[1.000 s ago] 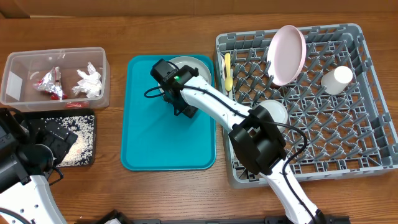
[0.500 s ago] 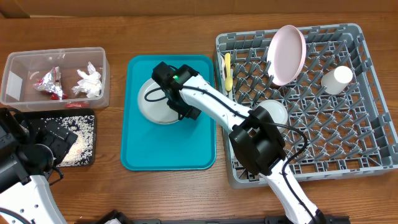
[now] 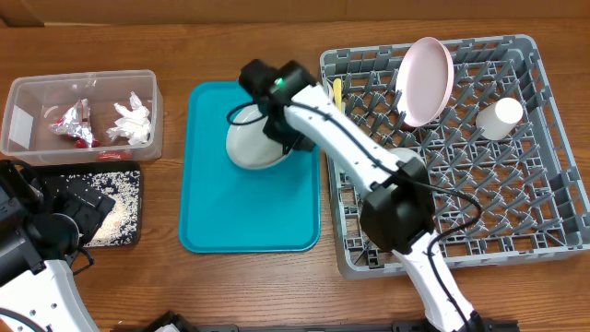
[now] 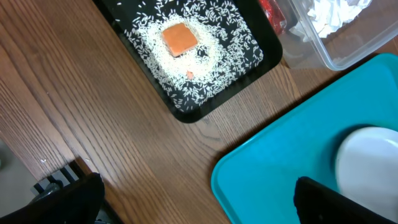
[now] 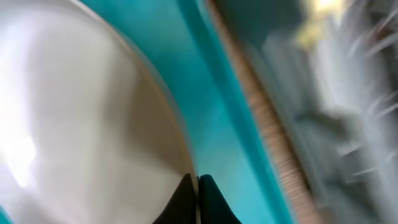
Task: Sort waste into correct bins and load items into the dishwasher rack
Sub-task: 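Lift the white plate and carry it right over the rack, then lower the white plate upright beside the pink plate in the rack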
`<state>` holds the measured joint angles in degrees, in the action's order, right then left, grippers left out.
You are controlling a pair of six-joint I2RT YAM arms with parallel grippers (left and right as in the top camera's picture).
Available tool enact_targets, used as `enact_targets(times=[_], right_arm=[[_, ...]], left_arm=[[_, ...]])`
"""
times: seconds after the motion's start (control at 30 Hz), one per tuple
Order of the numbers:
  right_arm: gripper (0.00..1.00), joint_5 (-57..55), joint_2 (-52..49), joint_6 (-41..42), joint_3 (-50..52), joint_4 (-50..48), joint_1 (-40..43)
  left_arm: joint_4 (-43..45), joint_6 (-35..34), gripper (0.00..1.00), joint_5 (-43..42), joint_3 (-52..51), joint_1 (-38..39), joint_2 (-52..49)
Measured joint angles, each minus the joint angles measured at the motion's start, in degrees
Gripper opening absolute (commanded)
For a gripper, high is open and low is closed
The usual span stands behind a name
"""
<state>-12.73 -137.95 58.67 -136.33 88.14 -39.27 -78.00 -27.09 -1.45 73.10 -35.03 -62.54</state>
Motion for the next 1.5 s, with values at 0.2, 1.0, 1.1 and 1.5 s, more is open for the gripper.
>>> enact_targets(times=[0.2,1.0,1.1,1.5], right_arm=[[0.04,-11.3,10.1,-6.4,-2.9,6.1,0.2],[0.04,-26.7,27.3,-29.0,-3.9,2.8,28.5],[0.04,-26.7,26.8,-31.3,-2.4,0.3,30.0],[0.04,-28.1,25.8,-40.8,15.2,-13.2,30.2]], left_arm=[[0.0,0.0,1.00,0.0,0.0,0.0,0.0],[0.0,0.0,1.00,0.0,0.0,0.0,0.0],[0.0,0.0,1.00,0.0,0.0,0.0,0.0],[0.0,0.0,1.00,0.0,0.0,0.0,0.0]])
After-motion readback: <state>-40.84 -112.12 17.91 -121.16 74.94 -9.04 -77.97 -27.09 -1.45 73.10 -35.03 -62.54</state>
